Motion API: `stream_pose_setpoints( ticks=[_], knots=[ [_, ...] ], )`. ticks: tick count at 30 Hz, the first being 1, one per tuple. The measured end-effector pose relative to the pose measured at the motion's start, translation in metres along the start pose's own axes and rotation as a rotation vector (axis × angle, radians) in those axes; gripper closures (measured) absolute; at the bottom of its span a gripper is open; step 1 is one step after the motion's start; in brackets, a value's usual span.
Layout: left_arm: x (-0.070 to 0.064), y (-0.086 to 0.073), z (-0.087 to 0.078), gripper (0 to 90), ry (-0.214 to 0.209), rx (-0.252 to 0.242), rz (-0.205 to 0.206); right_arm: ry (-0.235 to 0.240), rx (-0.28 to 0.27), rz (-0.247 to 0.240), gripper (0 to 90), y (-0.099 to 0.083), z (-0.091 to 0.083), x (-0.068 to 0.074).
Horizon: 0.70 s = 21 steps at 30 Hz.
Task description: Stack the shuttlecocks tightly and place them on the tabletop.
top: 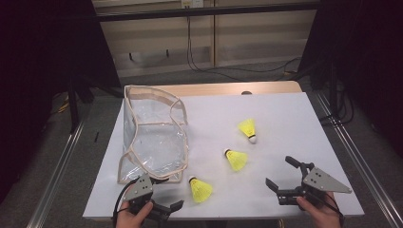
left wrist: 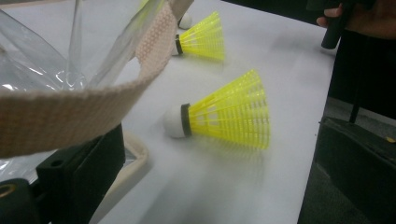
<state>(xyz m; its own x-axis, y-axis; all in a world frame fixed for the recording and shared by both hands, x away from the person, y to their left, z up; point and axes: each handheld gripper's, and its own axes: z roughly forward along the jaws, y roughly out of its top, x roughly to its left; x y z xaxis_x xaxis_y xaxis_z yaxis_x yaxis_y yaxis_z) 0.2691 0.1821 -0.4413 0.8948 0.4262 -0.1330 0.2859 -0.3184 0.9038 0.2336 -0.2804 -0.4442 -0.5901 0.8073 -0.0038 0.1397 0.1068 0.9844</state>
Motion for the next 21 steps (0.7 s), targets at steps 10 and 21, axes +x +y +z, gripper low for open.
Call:
stream_pose_setpoints(
  ticks=[10,21],
  knots=[
    [-0.005,0.002,0.007,2.0,-0.006,-0.017,-0.005,-0.002,0.003,-0.001,1.1,0.0,0.0,0.0],
    [-0.015,0.006,0.02,2.4,0.001,0.0,-0.003,0.002,-0.001,0.002,1.1,0.0,0.0,0.0]
  ],
)
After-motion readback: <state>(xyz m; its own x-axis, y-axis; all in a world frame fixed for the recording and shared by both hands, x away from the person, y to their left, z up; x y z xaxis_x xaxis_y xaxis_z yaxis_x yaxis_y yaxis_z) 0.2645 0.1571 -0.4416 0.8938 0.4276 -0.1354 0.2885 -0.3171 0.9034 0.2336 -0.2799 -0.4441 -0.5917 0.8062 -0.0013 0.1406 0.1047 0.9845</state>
